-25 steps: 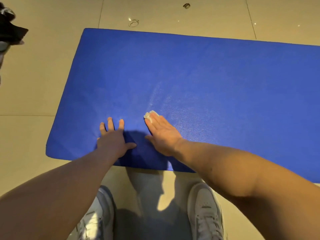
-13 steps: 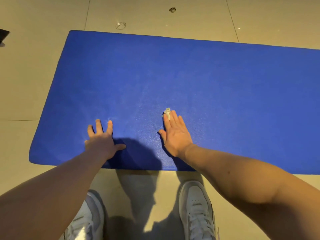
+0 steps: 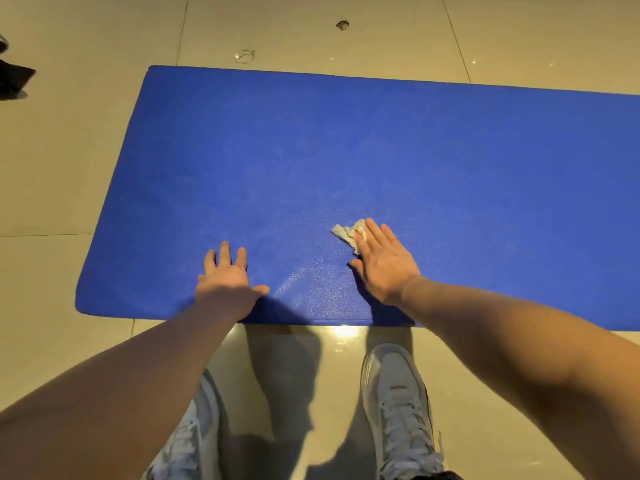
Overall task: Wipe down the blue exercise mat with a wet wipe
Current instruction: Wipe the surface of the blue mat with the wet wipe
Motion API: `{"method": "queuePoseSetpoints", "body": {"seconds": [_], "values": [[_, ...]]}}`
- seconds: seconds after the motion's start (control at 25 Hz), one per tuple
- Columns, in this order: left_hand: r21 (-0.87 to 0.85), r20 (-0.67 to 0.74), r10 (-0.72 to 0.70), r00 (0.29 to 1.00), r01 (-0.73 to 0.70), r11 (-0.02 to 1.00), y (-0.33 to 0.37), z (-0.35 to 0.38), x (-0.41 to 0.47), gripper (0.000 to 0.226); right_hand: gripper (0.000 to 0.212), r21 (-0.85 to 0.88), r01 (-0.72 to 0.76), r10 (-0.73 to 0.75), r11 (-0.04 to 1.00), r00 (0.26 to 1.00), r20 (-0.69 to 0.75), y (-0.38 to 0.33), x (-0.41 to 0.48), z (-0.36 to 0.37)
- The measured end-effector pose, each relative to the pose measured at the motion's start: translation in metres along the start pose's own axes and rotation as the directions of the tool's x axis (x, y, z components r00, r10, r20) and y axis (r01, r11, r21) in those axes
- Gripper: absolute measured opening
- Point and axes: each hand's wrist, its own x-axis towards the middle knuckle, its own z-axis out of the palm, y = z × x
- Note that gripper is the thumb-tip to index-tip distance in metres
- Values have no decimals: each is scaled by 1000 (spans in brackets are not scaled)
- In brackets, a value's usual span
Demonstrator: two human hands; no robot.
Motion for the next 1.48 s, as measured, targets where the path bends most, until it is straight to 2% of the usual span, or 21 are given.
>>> {"method": "queuePoseSetpoints", "body": {"seconds": [0.08,0.16,0.2,0.28,0.32,0.4,0.48,0.52,0.6,0.64,0.72,0.84,0.92,0.96,1.04,1.12,1.36,1.48], "values": [[16,15,-13,1000,13,1000,1,1,0,91,58,36,-59,61,998,997,-42,16,-6,-1],[28,13,-19,1000,19,999,4,2,0,91,40,282,-37,86,959,983,-163,8,-9,-7],[31,14,-19,1000,18,999,6,1,-1,91,32,441,-45,146,896,969,-198,0,-12,-14],[9,28,-21,999,21,1000,6,-2,-3,92,28,685,-130,281,717,953,-112,-16,-10,-24],[-3,39,-18,999,18,1000,6,-3,-5,93,30,733,-165,307,660,950,-63,-20,-9,-25],[-13,37,-18,999,19,1000,4,-2,-3,94,32,759,-183,288,625,957,-7,-25,-5,-25],[-17,28,-23,999,24,1000,3,-1,-3,94,31,725,-191,263,662,965,14,-26,2,-23],[-15,30,-25,999,25,1000,3,-1,-3,94,29,668,-207,285,714,958,-8,-25,5,-22],[-16,56,-35,998,36,999,6,-2,-4,95,34,472,-258,343,843,934,-101,-18,12,-16],[-15,68,-45,997,46,999,7,-2,-3,96,37,401,-277,354,873,926,-132,-17,14,-15],[-2,45,-41,998,41,999,8,-1,-2,97,32,442,-273,362,854,923,-129,-22,16,-16],[30,-58,25,998,-23,999,5,9,-2,97,18,530,-131,258,838,951,-173,-39,6,-9],[80,-89,39,995,-32,996,4,11,-1,99,29,416,-75,156,906,974,-164,-45,-3,6],[91,-75,35,997,-28,995,4,11,0,99,40,331,-86,130,940,985,-112,-48,-6,13],[96,-34,24,999,-21,995,4,9,2,98,57,225,-173,164,959,985,58,-56,-12,21],[93,-29,27,999,-24,995,4,9,4,98,64,194,-231,208,953,969,134,-61,-8,25],[110,-58,42,997,-35,993,4,10,5,97,73,153,-231,213,961,969,125,-72,11,25],[104,-52,47,998,-42,994,3,9,6,96,77,241,-158,144,958,987,74,-82,22,23]]}}
